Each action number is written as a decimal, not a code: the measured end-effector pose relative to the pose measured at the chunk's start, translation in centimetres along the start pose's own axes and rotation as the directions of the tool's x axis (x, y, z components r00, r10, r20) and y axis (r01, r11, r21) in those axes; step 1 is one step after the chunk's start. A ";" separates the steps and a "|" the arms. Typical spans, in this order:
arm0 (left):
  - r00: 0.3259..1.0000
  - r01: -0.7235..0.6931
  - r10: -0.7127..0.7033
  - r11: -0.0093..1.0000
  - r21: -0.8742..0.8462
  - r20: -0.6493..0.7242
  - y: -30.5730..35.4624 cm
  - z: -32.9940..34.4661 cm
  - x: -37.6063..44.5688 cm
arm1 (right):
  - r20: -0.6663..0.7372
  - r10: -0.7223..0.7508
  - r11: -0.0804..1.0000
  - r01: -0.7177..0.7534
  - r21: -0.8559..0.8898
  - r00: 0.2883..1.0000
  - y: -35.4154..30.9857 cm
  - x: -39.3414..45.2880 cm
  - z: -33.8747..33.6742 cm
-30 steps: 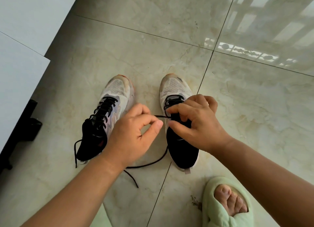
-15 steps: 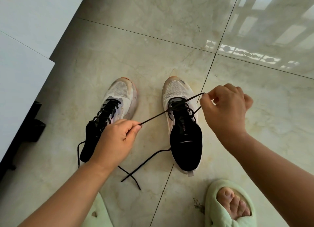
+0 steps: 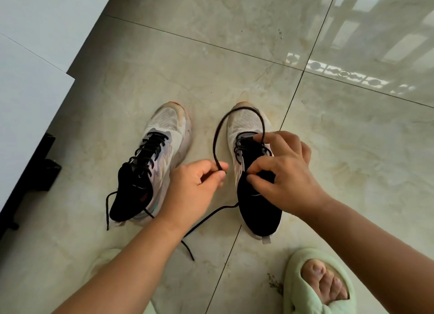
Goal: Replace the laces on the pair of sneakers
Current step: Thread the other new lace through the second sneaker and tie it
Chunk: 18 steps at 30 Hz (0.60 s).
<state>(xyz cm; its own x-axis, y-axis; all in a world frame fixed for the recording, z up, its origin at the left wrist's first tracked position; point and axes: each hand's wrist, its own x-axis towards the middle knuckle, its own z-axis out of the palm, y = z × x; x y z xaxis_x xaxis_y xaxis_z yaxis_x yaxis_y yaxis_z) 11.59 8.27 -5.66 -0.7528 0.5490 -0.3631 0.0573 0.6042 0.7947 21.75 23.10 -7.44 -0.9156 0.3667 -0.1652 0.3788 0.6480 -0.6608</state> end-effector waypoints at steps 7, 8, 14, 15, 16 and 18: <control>0.994 0.078 -0.095 0.961 -0.266 -0.051 0.5 1.6 0.1 | -0.053 0.062 0.995 -0.058 0.085 0.997 -0.1 -0.3 1.3; 0.993 0.096 -0.112 0.952 -0.290 -0.040 0.5 1.9 0.1 | -0.056 0.072 0.992 -0.066 0.105 0.996 -0.1 -0.3 1.4; 0.988 0.147 -0.157 0.944 -0.296 -0.009 -0.2 2.4 0.5 | -0.072 0.093 0.982 -0.079 0.170 0.993 0.0 -0.3 1.6; 0.988 0.145 -0.154 0.946 -0.289 -0.008 -0.2 2.4 0.6 | -0.073 0.093 0.981 -0.079 0.175 0.993 -0.1 -0.3 1.6; 0.989 0.140 -0.147 0.949 -0.284 -0.005 -0.2 2.5 0.6 | -0.070 0.091 0.981 -0.078 0.177 0.993 -0.1 -0.2 1.6; 0.992 0.124 -0.126 0.958 -0.259 0.008 -0.1 2.6 0.7 | -0.063 0.087 0.981 -0.075 0.177 0.994 -0.2 -0.2 1.6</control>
<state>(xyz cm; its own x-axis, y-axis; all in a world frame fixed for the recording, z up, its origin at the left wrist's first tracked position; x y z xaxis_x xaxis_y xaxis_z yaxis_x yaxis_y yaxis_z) 12.75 10.09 -7.31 -0.7489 0.4728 -0.4643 -0.2082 0.4973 0.8423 21.67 21.83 -8.40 -0.8688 0.4631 -0.1755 0.4161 0.4905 -0.7656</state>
